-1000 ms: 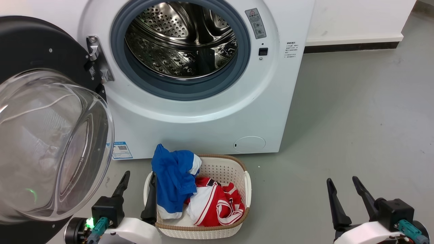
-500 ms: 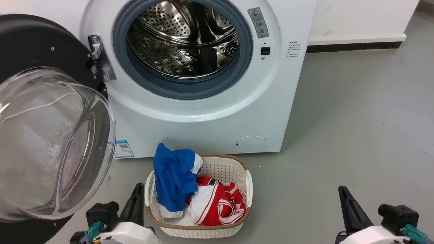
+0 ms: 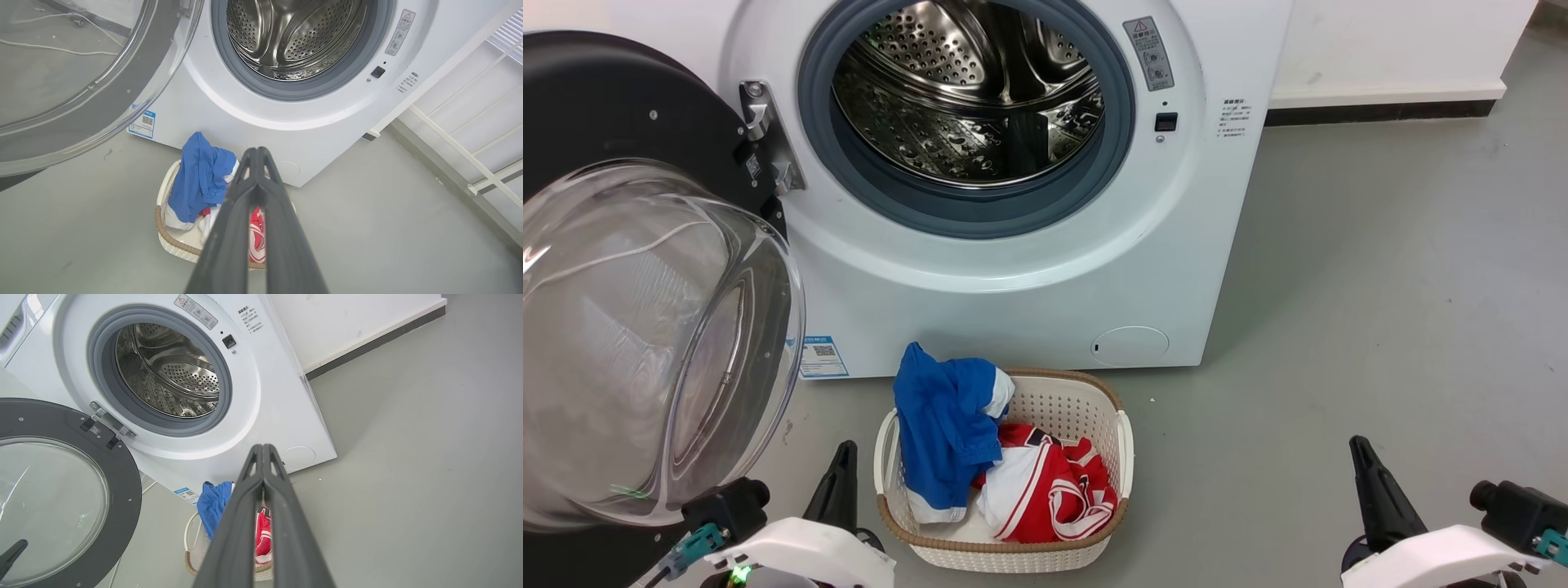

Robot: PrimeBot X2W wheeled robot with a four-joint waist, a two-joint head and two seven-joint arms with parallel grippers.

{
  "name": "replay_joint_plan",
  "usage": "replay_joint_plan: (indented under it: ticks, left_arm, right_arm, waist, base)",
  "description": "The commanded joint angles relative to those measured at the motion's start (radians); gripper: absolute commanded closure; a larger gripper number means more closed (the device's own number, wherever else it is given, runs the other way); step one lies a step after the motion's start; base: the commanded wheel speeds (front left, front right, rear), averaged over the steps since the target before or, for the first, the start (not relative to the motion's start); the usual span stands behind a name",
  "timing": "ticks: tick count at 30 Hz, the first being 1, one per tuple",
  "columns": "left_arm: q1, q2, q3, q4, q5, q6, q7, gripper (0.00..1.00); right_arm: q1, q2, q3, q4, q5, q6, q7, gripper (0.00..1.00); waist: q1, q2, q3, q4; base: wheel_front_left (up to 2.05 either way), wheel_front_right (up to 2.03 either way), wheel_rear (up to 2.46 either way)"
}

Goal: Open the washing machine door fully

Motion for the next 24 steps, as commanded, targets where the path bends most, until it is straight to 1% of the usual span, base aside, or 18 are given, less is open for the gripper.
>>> replay_joint_plan:
  ticks: [1,24]
  left_arm:
    - [-0.035,-0.004,0.018,-0.009,-0.045,-0.013,0.007,1.00]
    - [-0.056,-0.042,0.099,0.010,-0.320,-0.073,0.068,1.00]
  right_arm:
    - [-0.035,-0.008,-0.005,-0.008,0.055,0.000,0.006,1.00]
    - [-0.076,-0.011,-0.028,0.022,0.373,0.000,0.051,1.00]
  waist:
    - [0.0000,0.0000,0.000,0.001]
    - [0.0000,0.0000,0.004,0.007]
  base:
    - [0.00,0.00,0.00]
    - [0.00,0.00,0.00]
